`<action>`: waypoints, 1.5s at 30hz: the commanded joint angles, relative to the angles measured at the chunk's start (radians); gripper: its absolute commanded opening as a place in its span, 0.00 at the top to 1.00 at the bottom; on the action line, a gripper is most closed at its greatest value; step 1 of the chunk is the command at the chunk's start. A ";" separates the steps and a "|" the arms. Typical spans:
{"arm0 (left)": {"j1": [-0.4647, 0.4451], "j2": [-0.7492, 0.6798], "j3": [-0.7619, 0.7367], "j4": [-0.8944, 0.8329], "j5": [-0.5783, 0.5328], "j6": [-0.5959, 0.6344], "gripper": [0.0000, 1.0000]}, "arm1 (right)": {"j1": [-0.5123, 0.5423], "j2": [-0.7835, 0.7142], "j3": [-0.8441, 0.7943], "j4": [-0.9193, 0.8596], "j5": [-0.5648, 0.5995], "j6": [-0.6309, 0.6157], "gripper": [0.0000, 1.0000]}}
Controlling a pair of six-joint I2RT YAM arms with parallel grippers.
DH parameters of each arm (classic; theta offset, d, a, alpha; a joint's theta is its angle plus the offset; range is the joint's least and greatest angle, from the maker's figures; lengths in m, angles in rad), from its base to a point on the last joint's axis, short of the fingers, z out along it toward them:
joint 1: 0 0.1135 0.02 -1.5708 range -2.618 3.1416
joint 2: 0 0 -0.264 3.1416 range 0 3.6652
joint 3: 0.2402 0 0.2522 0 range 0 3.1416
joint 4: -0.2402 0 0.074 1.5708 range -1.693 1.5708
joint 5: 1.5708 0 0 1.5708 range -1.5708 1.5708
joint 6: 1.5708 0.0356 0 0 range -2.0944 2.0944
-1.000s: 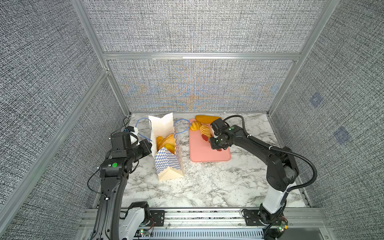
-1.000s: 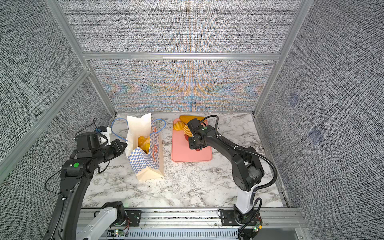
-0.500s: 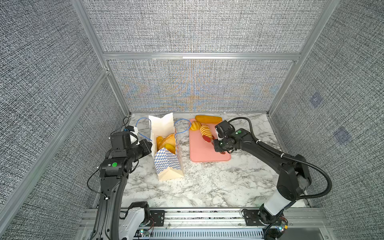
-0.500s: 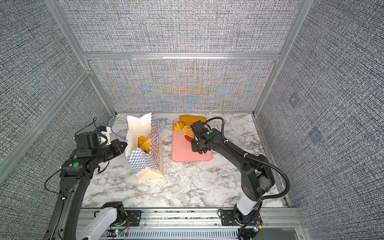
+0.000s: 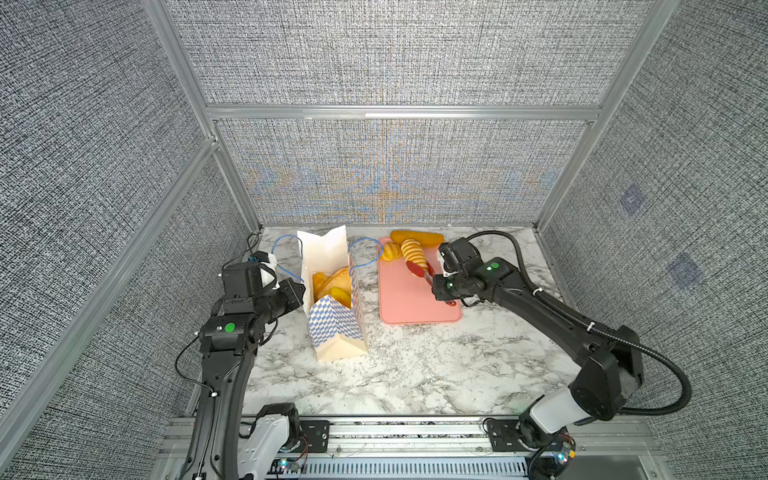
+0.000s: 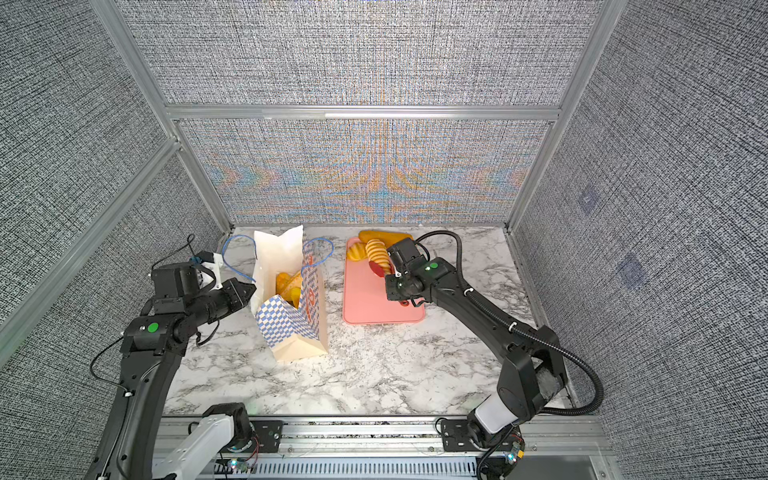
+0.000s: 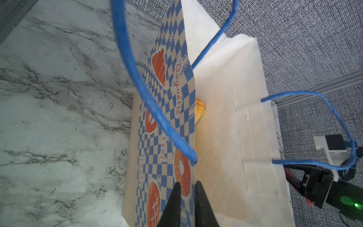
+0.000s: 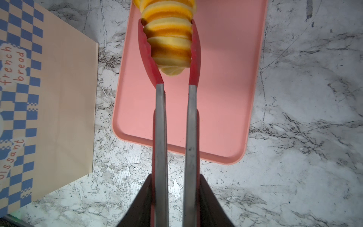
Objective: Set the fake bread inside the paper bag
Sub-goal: 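Squeeze the tongs shut on the spiral bread and lift it up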
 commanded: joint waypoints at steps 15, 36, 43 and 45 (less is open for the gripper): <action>-0.001 -0.008 -0.003 0.024 0.016 -0.010 0.99 | -0.001 -0.100 0.029 -0.035 0.025 0.005 0.66; -0.001 -0.021 -0.008 0.018 0.010 -0.004 1.00 | 0.003 -0.269 0.134 -0.038 -0.037 0.025 0.65; 0.000 -0.022 -0.004 0.014 0.009 -0.002 1.00 | 0.007 -0.299 0.163 -0.037 -0.047 0.031 0.65; 0.000 -0.023 -0.005 0.014 0.010 -0.004 1.00 | 0.009 -0.307 0.173 -0.038 -0.049 0.032 0.65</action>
